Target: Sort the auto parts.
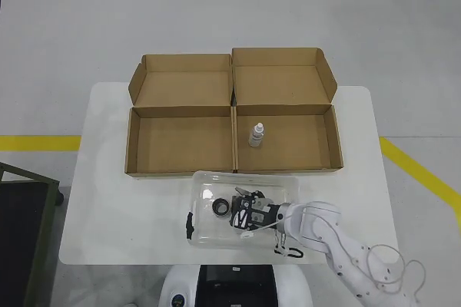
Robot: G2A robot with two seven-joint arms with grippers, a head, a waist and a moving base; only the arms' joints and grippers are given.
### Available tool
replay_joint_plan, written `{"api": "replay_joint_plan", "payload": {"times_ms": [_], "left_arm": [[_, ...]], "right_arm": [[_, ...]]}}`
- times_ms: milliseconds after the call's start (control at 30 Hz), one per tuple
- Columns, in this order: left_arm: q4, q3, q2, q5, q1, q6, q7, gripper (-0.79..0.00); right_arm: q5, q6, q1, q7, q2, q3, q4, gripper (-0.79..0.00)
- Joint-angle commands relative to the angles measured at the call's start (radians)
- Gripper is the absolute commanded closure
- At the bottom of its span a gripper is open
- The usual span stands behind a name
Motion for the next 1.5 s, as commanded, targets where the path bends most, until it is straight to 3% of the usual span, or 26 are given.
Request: {"api": "replay_joint_plan", "payload": {"times_ms": [0,333,700,1133,1200,1233,1333,1467], "left_arm": [[0.000,0.000,0.000,0.000,0.000,0.000,0.000,-0.785],[0.000,0.000,0.000,0.000,0.000,0.000,0.000,-0.785],[0.000,0.000,0.000,0.000,0.000,0.000,0.000,-0.785],[0.000,0.000,0.000,0.000,0.000,0.000,0.000,-0.785],[0.000,0.000,0.000,0.000,0.000,0.000,0.000,-0.785],[0.000,0.000,0.000,0.000,0.000,0.000,0.000,-0.785],[0.000,0.000,0.000,0.000,0.000,0.000,0.000,-0.785],[0.000,0.000,0.000,0.000,0.000,0.000,0.000,-0.785]], "right_arm": [[-0.001,0.001,0.006,0.000,-0.001,0.000,0.006,-0.548],[-0.012,-0.051,-0.033,0.029,0.017,0.050,-0.046,-0.625],[-0.034,-0.046,0.015,-0.029,0.005,0.009,0.033,-0.526],[-0.046,-0.091,0.098,-0.010,-0.012,-0.049,0.111,-0.508],[-0.044,-0.092,0.105,-0.010,-0.015,-0.056,0.118,-0.462],[-0.045,-0.091,0.107,-0.009,-0.016,-0.058,0.120,-0.391],[-0.045,-0.092,0.115,-0.009,-0.018,-0.065,0.126,-0.292],[-0.044,-0.095,0.122,-0.010,-0.019,-0.064,0.130,-0.074]]}}
